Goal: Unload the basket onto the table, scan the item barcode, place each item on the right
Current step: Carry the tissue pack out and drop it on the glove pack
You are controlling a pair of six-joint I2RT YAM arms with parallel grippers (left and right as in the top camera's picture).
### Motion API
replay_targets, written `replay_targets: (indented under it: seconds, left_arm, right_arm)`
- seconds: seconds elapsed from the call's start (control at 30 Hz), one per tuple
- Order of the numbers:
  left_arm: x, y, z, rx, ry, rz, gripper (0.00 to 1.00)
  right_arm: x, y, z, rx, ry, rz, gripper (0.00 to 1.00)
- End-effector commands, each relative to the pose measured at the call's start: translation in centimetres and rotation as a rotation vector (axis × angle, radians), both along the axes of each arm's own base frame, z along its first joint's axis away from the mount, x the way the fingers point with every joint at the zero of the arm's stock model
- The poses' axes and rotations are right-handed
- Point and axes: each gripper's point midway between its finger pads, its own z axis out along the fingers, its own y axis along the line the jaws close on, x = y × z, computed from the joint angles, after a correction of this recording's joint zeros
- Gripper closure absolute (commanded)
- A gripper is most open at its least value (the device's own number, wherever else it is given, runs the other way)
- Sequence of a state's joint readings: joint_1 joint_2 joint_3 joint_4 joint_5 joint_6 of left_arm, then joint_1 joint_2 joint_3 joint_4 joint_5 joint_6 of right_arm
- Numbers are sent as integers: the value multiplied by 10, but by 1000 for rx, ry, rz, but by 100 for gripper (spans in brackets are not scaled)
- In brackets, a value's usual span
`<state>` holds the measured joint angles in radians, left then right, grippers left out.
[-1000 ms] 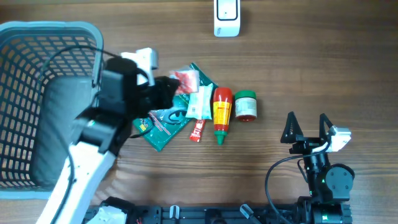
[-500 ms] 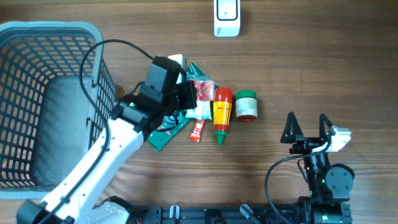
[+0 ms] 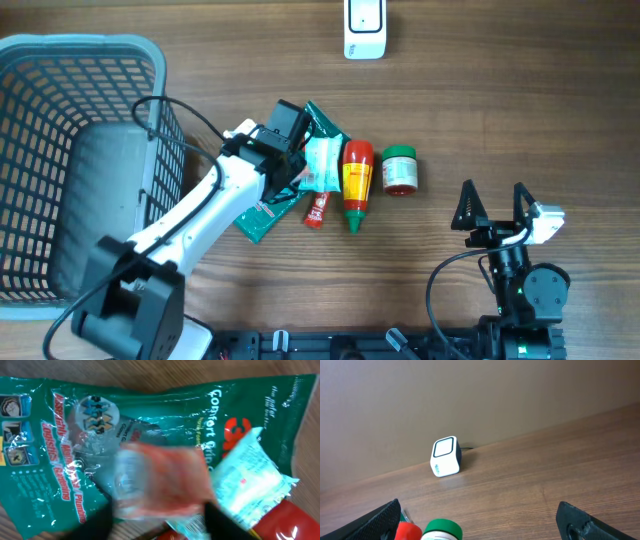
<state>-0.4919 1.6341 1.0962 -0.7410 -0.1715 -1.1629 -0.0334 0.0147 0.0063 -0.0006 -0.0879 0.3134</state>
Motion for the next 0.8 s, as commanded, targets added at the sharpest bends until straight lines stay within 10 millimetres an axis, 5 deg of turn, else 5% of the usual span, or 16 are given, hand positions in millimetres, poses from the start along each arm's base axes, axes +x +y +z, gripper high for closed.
replay_targets:
  seconds: [0.0, 0.23, 0.43, 0.77]
  left_arm:
    - [4, 3, 11, 9, -42, 16, 0]
    - [-11, 41, 47, 158, -103, 49, 0]
    - [-54, 71, 41, 275, 67, 52, 0]
    - [-84, 127, 48, 442, 202, 152, 0]
  right_arm:
    - [0, -1, 2, 4, -12, -6, 0]
    - [0, -1, 2, 4, -12, -6, 0]
    - [0, -1, 2, 4, -12, -6, 0]
    - [0, -1, 2, 4, -12, -6, 0]
